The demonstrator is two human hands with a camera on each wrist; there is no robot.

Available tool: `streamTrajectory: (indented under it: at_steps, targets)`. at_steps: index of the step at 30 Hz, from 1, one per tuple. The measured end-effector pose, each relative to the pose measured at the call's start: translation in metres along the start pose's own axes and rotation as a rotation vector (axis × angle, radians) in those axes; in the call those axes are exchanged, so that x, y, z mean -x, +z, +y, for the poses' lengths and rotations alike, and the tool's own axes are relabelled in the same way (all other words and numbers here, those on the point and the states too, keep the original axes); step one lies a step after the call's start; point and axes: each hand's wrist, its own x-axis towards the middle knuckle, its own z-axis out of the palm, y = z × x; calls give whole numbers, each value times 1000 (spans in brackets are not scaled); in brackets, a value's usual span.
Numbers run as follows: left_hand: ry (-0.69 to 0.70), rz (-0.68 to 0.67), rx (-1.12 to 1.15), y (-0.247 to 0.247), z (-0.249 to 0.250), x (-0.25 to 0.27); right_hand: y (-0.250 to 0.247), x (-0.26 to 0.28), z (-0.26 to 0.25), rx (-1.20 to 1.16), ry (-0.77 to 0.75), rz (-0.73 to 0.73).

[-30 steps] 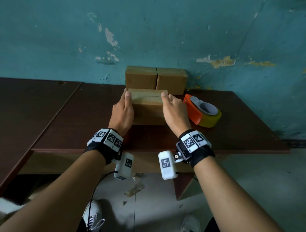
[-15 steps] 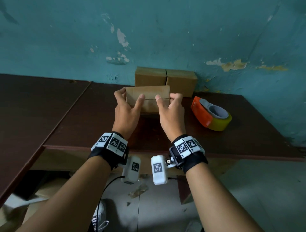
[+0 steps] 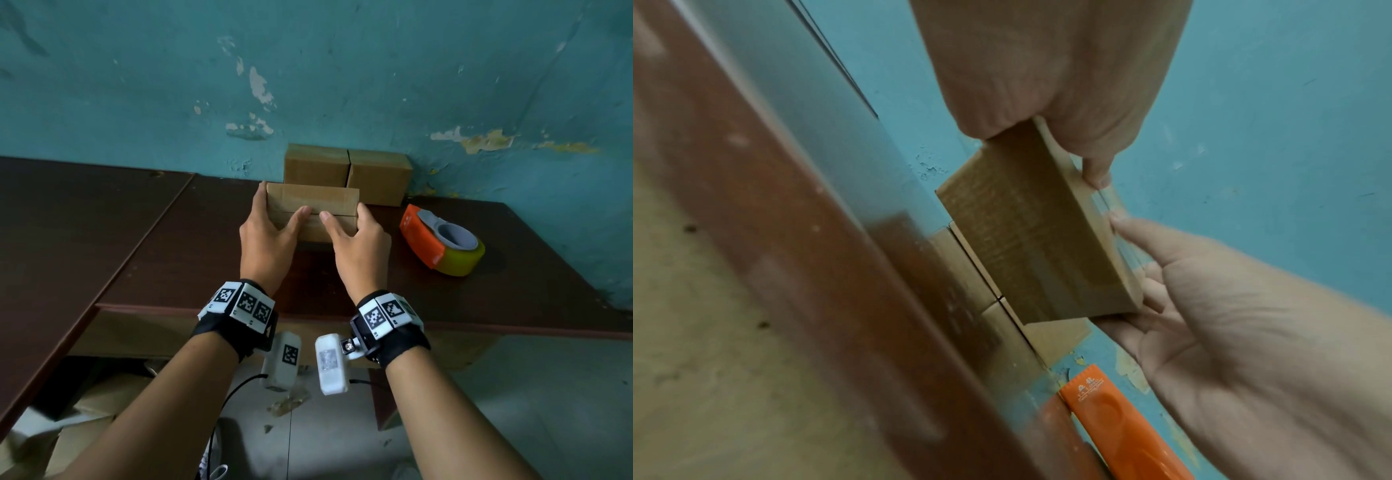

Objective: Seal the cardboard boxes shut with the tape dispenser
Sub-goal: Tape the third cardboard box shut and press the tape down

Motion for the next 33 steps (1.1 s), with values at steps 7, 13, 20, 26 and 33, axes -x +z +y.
streamTrajectory:
  at_steps: [7, 13, 20, 26, 33]
  targets:
    - [-48, 62, 65, 3, -1, 5, 3, -1, -2, -9, -34, 131]
    - [-98, 89, 138, 2, 1, 4, -3, 0, -6, -57, -99, 144]
    - [-108, 110, 157, 1, 1, 5, 0, -3, -4, -88, -118, 159]
    - [-114, 88, 195, -3, -6, 0, -4, -4, 0, 12, -149, 157]
    - [-145, 64, 266, -7, -11, -6, -11, -8, -1, -49, -167, 148]
